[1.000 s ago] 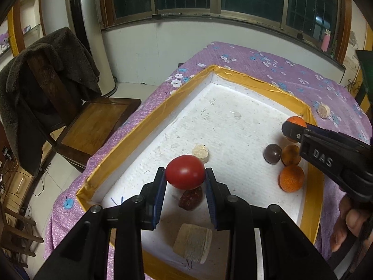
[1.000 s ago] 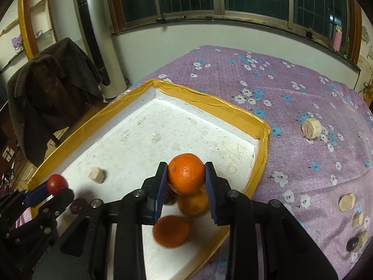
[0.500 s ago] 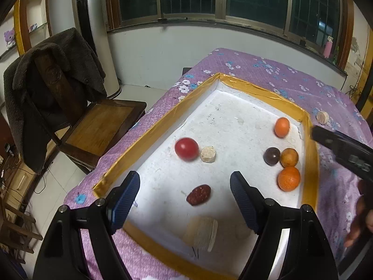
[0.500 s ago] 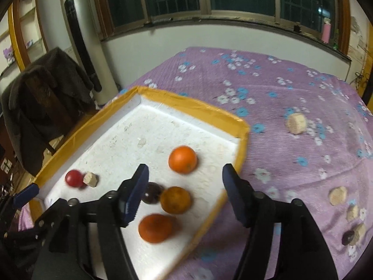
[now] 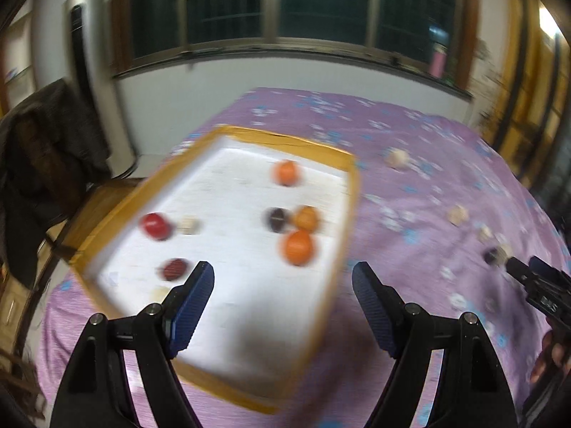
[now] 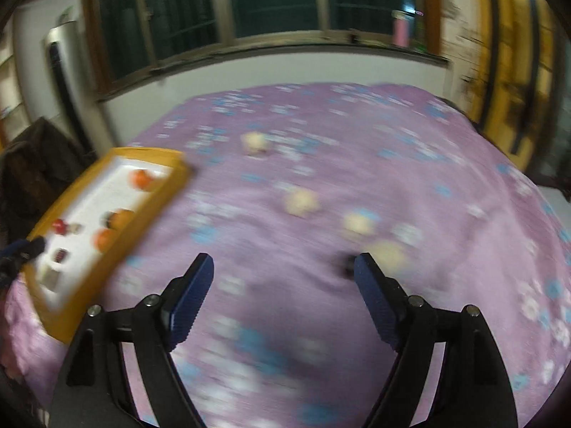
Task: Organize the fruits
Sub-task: 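Move both grippers back toward the items on the bedspread, then grasp a dark plum with the left gripper while the right gripper grasps a large cream cylinder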
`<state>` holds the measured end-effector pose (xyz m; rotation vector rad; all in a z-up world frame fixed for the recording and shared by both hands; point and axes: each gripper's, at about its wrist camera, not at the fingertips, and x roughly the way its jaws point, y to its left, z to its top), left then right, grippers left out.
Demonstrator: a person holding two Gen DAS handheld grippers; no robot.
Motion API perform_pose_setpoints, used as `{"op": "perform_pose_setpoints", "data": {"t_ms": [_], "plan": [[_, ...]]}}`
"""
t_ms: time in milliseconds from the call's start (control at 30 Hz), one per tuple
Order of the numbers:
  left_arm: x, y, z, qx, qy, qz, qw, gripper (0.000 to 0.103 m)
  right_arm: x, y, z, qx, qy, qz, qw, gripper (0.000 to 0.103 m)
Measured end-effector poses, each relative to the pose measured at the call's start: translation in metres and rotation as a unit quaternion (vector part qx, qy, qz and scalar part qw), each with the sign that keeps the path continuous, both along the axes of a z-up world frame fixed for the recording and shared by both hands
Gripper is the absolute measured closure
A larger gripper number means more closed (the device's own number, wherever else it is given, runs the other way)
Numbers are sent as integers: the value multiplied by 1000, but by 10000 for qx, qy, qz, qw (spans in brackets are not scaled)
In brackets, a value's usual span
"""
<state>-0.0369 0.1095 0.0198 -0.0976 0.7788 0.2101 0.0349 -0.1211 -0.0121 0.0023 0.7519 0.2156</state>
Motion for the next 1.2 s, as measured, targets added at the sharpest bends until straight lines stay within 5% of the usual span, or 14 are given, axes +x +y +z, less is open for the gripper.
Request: {"op": "perform_pose_setpoints", "data": {"t_ms": [200,567,700,900,1200], "plan": [[18,-55,-13,89,124,-572,9982,23,11,-51,-24,-116,298,-204,9993,33],[48,-108,-30,136,277,-1148,9929,23,50,-56,-41,-152,581,259,9979,52],[55,-126,-33,93,309,-1341,9904,23,57,-54,-40,-86,571,448,9973,72],[74,-169,-35,23,305,-1700,9850,24,46,-73,-37,20,500,323,9982,72],[106,-229,-54,120,472,-2169,9750,43,28,-124,-24,516,240,-133,9983,72]]}}
